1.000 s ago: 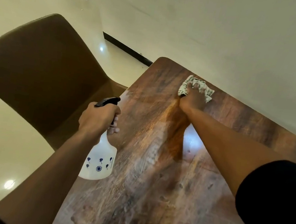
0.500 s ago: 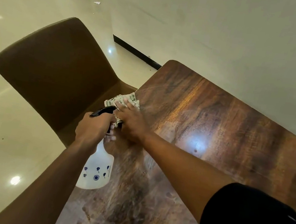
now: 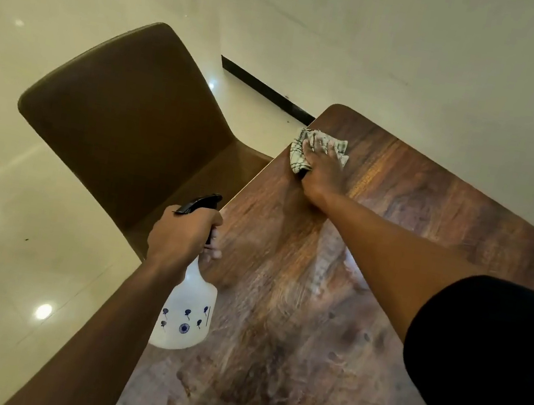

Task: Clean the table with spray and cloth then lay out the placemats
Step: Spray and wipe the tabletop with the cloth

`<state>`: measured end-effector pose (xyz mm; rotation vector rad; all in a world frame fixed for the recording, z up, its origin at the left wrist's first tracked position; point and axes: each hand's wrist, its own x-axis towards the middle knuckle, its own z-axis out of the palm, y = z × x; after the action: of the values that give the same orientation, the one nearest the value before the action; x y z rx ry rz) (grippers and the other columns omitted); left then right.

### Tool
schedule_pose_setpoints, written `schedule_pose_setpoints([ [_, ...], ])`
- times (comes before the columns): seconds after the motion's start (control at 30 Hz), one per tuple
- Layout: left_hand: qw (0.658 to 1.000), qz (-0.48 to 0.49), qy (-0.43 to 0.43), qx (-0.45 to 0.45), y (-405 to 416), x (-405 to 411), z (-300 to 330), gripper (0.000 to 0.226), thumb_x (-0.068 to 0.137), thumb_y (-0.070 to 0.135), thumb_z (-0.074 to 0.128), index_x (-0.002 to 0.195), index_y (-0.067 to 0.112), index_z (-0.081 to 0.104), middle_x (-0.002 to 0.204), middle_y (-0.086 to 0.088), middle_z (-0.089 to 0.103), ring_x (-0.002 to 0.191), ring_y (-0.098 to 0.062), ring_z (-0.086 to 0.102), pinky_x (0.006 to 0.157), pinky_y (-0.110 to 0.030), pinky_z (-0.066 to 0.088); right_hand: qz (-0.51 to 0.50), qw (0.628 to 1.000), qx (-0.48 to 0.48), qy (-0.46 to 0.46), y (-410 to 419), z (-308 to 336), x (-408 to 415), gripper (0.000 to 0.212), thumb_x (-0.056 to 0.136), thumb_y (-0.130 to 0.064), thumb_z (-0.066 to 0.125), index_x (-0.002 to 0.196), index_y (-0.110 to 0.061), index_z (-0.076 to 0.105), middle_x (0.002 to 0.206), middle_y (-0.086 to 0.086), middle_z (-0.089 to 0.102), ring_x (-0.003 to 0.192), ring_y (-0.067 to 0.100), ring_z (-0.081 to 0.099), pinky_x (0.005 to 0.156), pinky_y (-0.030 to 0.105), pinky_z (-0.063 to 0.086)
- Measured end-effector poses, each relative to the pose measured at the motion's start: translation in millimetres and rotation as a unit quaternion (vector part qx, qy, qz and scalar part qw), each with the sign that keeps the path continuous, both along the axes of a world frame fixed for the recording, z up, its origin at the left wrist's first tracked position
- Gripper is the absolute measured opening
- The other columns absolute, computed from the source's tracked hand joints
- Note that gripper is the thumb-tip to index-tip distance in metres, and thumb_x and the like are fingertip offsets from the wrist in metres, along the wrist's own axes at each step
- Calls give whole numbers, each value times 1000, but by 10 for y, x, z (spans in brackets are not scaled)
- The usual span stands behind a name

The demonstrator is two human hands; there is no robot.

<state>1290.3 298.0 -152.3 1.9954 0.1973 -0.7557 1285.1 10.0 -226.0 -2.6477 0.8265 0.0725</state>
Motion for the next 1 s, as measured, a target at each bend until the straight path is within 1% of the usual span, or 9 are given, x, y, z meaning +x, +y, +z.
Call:
schedule_pose_setpoints([
  [0.17, 1000, 22, -7, 3, 175, -123, -23, 21, 97, 18, 71, 89, 0, 75, 71, -12, 73, 66, -32, 77, 63, -33, 56, 61, 998, -13, -25, 635, -9, -200, 74, 100, -10, 47, 162, -33, 15, 171, -4, 10, 158, 28, 0, 126, 47, 10],
  [0.27, 999, 36, -1, 6, 306, -274, -31, 21, 94, 19, 72, 89, -2, 74, 71, -13, 72, 66, -34, 76, 65, -38, 56, 159, 987, -11, -26, 1194, -37, -346, 71, 100, -19, 50, 162, -32, 19, 171, -2, 13, 157, 31, 4, 126, 47, 12],
  [0.4, 998, 62, -13, 30, 506, -524, -13, 12, 87, 18, 71, 85, 7, 75, 72, -13, 73, 67, -39, 79, 64, -39, 50, 294, 954, 50, -27, 1897, -21, -660, 64, 98, -25, 61, 156, -32, 36, 169, -5, 19, 157, 25, 7, 125, 46, 13],
  [0.53, 995, 82, -5, 48, 658, -749, -8, 15, 90, 17, 73, 90, 2, 75, 73, -13, 73, 65, -38, 78, 58, -30, 46, 355, 935, 3, 17, 1824, -44, -691, 78, 97, -10, 55, 161, -37, 19, 171, -7, 8, 158, 23, 2, 126, 52, 12],
  [0.63, 996, 81, -5, 43, 738, -907, 18, 14, 95, 14, 73, 88, 2, 73, 71, -14, 69, 64, -37, 74, 55, -30, 46, 319, 947, 2, 17, 1584, 17, -765, 72, 101, -15, 50, 161, -37, 17, 171, -8, 9, 158, 22, 4, 125, 51, 14],
  [0.73, 996, 78, -20, 29, 792, -1022, 43, 11, 98, 12, 71, 87, 11, 73, 68, -13, 67, 62, -36, 72, 56, -31, 47, 205, 978, 38, -16, 1208, 63, -893, 75, 98, -5, 50, 161, -35, 23, 169, -8, 17, 157, 22, 9, 125, 44, 15],
  [0.83, 996, 88, -24, 25, 835, -1062, 33, 13, 98, 13, 72, 90, 4, 75, 63, -9, 67, 59, -33, 73, 52, -30, 47, 88, 994, 67, -27, 819, 70, -929, 74, 98, -2, 48, 159, -38, 26, 169, -7, 18, 157, 24, 11, 124, 42, 17],
  [0.93, 993, 111, -27, 32, 883, -1069, -22, 19, 93, 19, 76, 91, 0, 75, 64, -9, 68, 54, -29, 72, 53, -31, 50, 66, 995, 71, -10, 738, 72, -919, 81, 93, 4, 48, 160, -35, 26, 170, -10, 13, 157, 22, 5, 126, 40, 13],
  [1.0, 991, 124, -39, 40, 921, -1107, -53, 34, 81, 32, 77, 96, 1, 77, 66, -8, 72, 55, -27, 75, 63, -37, 57, 83, 995, 61, 4, 748, 84, -892, 80, 93, 2, 48, 161, -34, 26, 170, -9, 12, 158, 22, 2, 126, 39, 11],
])
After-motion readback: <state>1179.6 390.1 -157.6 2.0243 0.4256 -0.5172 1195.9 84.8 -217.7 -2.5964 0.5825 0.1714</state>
